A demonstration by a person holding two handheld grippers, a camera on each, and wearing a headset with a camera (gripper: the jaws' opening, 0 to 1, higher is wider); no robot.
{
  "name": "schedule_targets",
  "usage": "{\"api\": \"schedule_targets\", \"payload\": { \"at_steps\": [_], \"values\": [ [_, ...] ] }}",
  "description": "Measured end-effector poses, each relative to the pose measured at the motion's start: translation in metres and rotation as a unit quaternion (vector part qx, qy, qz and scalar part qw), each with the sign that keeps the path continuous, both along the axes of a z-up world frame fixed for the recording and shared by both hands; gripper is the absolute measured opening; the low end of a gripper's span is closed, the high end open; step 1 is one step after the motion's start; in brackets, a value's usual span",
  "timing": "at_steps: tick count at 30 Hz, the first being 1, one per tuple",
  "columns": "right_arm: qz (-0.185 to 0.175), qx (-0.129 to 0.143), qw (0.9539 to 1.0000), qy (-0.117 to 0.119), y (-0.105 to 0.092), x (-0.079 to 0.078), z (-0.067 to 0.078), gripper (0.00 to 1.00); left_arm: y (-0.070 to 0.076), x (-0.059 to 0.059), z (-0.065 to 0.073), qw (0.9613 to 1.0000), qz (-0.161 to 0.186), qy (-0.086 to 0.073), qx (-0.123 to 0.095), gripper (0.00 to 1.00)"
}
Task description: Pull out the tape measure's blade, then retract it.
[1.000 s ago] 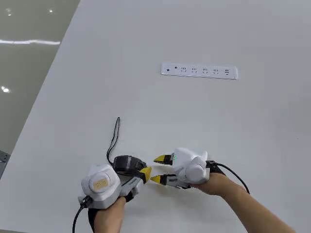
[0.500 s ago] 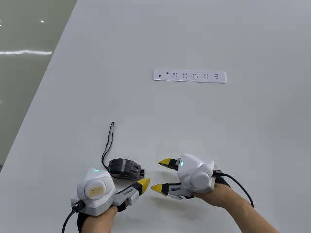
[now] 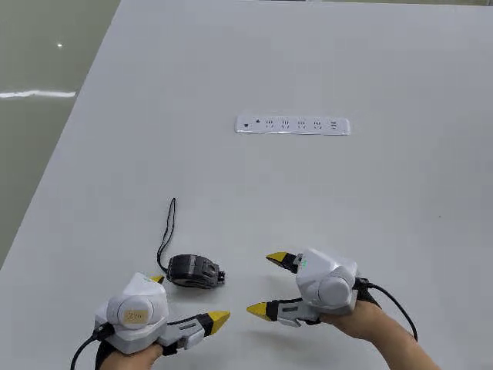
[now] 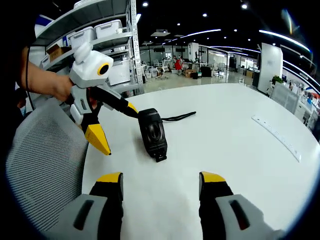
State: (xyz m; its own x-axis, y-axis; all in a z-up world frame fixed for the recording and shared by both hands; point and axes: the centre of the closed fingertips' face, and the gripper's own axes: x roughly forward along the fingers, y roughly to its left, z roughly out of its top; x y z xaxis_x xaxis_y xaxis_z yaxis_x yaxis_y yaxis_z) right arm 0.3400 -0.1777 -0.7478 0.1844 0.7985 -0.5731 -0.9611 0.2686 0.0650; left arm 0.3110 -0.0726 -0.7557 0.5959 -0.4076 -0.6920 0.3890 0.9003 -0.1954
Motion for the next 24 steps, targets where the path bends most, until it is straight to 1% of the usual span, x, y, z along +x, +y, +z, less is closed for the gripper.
{"api": "schedule_targets", "payload": {
  "at_steps": [1, 2, 4, 7, 11, 15, 16, 18, 21, 24],
  "values": [
    [-0.002, 0.001, 1.0000, 0.002, -0.002, -0.001, 0.002, 0.63, 0.001, 0.000, 0.001, 1.0000, -0.007, -0.002, 0.002, 0.89],
    [-0.008, 0.003, 1.0000, 0.005, -0.004, -0.001, 0.004, 0.66, 0.000, -0.001, 0.005, 0.9997, -0.021, -0.009, 0.006, 0.89],
    [-0.016, 0.006, 0.9998, 0.006, -0.010, -0.001, 0.006, 0.69, 0.004, -0.001, 0.007, 0.9992, -0.034, -0.013, 0.013, 0.89],
    [-0.022, 0.007, 0.9997, 0.006, -0.019, -0.003, 0.011, 0.72, 0.009, -0.001, 0.012, 0.9988, -0.045, -0.017, 0.011, 0.91],
    [-0.035, 0.010, 0.9992, 0.014, -0.032, -0.004, 0.016, 0.79, 0.016, 0.000, 0.014, 0.9978, -0.061, -0.023, 0.013, 0.93],
    [-0.047, 0.005, 0.9988, 0.016, -0.049, -0.007, 0.018, 0.83, 0.022, -0.003, 0.016, 0.9959, -0.082, -0.027, 0.024, 0.99],
    [-0.050, 0.004, 0.9986, 0.016, -0.053, -0.007, 0.018, 0.84, 0.024, -0.004, 0.016, 0.9955, -0.087, -0.027, 0.028, 0.99],
    [-0.058, 0.002, 0.9982, 0.015, -0.061, -0.007, 0.018, 0.85, 0.028, -0.005, 0.016, 0.9953, -0.086, -0.026, 0.036, 0.99],
    [-0.063, 0.000, 0.9979, 0.017, -0.069, -0.008, 0.018, 0.86, 0.033, -0.006, 0.017, 0.9956, -0.085, -0.025, 0.030, 0.99],
    [-0.065, -0.003, 0.9977, 0.021, -0.076, -0.009, 0.017, 0.87, 0.039, -0.006, 0.017, 0.9951, -0.088, -0.027, 0.036, 0.99]
  ]
}}
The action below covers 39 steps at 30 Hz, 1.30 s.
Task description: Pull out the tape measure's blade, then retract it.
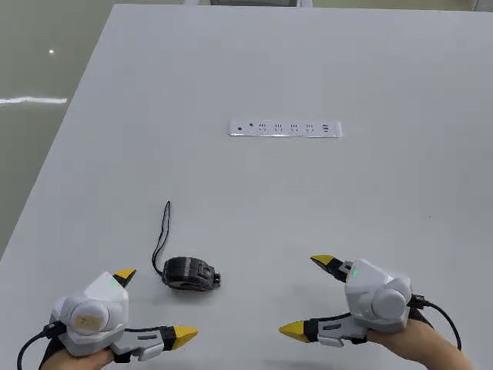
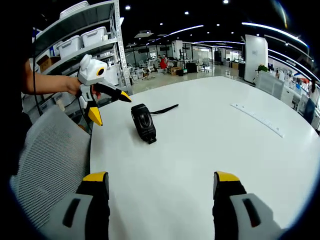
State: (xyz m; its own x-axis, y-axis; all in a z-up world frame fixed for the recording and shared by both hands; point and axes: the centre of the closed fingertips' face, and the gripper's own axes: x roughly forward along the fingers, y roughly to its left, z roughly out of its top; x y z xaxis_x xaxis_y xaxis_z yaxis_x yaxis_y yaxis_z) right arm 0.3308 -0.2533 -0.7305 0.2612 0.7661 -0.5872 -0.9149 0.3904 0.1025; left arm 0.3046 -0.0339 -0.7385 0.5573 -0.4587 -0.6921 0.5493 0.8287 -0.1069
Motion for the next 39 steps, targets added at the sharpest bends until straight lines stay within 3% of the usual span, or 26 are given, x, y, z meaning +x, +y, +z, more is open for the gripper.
{"api": "schedule_targets", "payload": {
  "at_steps": [8, 13, 23, 39],
  "values": [
    [-0.004, -0.004, 1.0000, -0.005, -0.018, -0.002, 0.002, 0.89, 0.006, -0.006, 0.002, 0.9992, -0.034, 0.000, 0.020, 0.99],
    [-0.003, -0.006, 0.9998, -0.018, -0.028, -0.004, 0.007, 0.90, 0.009, -0.006, 0.008, 0.9981, -0.050, -0.018, 0.030, 0.99],
    [-0.011, -0.011, 0.9995, -0.026, -0.053, -0.006, 0.010, 0.90, 0.024, -0.008, 0.014, 0.9989, -0.032, -0.022, 0.028, 0.99],
    [-0.033, -0.013, 0.9990, -0.029, -0.072, -0.007, 0.012, 0.91, 0.026, -0.006, 0.014, 0.9988, -0.029, -0.024, 0.030, 0.99]
  ]
}}
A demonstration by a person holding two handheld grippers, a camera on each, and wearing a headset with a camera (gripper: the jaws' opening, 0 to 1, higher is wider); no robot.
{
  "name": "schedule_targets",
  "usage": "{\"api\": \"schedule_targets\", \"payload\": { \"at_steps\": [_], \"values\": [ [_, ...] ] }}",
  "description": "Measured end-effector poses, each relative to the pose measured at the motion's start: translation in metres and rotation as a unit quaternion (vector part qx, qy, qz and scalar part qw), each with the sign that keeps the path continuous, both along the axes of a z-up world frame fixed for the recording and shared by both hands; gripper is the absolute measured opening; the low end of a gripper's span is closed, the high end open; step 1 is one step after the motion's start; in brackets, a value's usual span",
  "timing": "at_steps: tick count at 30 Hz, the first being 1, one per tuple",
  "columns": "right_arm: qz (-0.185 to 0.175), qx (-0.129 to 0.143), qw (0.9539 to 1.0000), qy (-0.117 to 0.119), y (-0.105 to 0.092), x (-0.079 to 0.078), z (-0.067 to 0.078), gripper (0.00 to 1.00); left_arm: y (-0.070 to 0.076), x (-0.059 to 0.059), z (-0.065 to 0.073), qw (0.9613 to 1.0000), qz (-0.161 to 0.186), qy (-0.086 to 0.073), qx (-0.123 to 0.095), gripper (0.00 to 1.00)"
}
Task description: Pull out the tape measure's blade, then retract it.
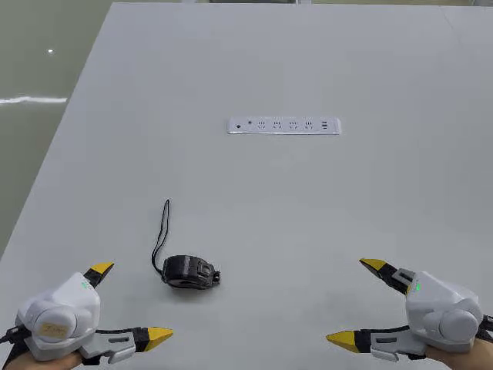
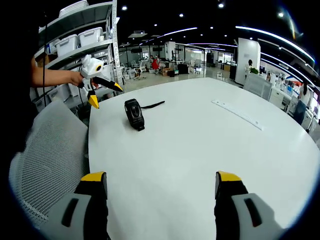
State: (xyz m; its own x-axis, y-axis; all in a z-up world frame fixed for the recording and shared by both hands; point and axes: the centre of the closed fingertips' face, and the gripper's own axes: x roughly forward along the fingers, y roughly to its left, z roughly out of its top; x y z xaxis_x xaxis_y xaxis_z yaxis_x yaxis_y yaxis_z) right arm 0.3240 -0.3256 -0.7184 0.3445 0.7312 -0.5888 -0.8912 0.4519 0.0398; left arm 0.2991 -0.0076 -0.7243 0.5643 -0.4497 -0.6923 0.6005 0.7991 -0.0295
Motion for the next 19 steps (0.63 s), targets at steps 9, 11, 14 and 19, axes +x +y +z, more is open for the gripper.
{"api": "schedule_targets", "payload": {
  "at_steps": [9, 11, 14, 19],
  "values": [
    [0.002, 0.000, 1.0000, 0.003, 0.0016, -0.0039, 0.0013, 0.91, -0.0001, -0.0004, 0.0011, 1.0000, 0.000, -0.003, 0.001, 0.99],
    [0.002, 0.001, 1.0000, 0.003, 0.0017, -0.0038, 0.0018, 0.91, -0.0003, -0.0008, 0.0010, 1.0000, -0.001, -0.002, 0.002, 0.99],
    [0.003, 0.000, 1.0000, 0.003, 0.0019, -0.0044, 0.0025, 0.91, -0.0010, -0.0009, 0.0010, 1.0000, -0.003, -0.002, 0.002, 0.99],
    [0.003, 0.001, 1.0000, 0.005, 0.0014, -0.0053, 0.0019, 0.91, -0.0010, -0.0014, 0.0008, 1.0000, -0.004, -0.001, 0.004, 0.99]
  ]
}}
